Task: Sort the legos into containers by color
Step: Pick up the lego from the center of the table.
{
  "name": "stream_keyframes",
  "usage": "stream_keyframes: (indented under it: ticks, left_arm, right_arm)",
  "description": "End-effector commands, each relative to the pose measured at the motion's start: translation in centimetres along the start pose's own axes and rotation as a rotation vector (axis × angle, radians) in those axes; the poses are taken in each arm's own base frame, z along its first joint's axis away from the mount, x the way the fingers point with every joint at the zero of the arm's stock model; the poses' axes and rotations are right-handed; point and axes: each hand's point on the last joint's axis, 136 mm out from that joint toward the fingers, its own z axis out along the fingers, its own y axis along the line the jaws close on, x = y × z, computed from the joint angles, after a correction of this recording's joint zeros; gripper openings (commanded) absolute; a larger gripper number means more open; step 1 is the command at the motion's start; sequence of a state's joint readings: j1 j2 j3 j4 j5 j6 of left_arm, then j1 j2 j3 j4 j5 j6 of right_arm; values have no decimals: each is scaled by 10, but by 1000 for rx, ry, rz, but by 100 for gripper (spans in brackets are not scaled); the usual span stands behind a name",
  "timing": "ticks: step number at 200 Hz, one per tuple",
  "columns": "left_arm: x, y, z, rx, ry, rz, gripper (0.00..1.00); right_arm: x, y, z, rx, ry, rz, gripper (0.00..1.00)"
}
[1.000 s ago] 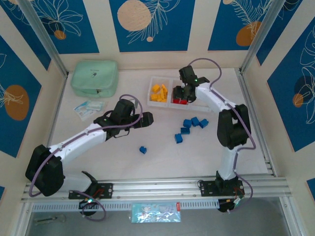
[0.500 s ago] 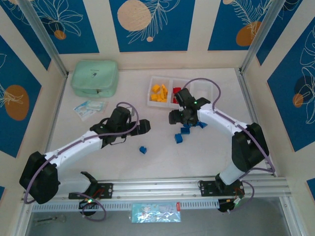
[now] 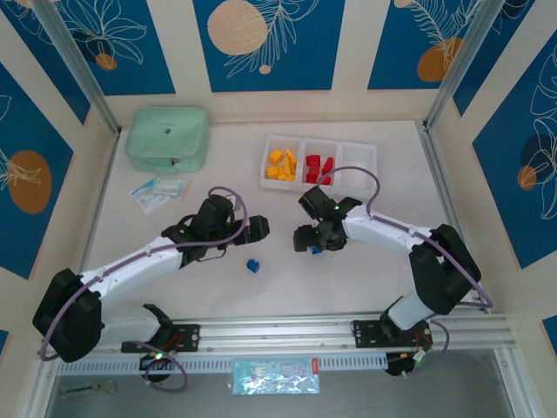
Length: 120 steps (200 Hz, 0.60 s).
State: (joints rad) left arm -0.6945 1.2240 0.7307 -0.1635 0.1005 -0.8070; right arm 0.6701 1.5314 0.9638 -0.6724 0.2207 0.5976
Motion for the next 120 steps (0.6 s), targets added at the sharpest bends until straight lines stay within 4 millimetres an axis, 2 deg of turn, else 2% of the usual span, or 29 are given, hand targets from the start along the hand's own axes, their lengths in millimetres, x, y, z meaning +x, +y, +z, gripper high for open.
stream_keyframes:
  ticks: [1, 45, 120]
  left_arm:
    - [0, -5, -4, 18, -15, 3, 100]
    - [0, -3, -6, 11, -21, 8, 100]
    - [1, -1, -5, 6, -22, 5, 100]
  right_arm:
    - [7, 6, 12, -25, 41, 33, 79]
    - [-2, -2, 24, 44, 34, 22, 77]
    - [-12, -11, 30, 79, 14, -3, 51]
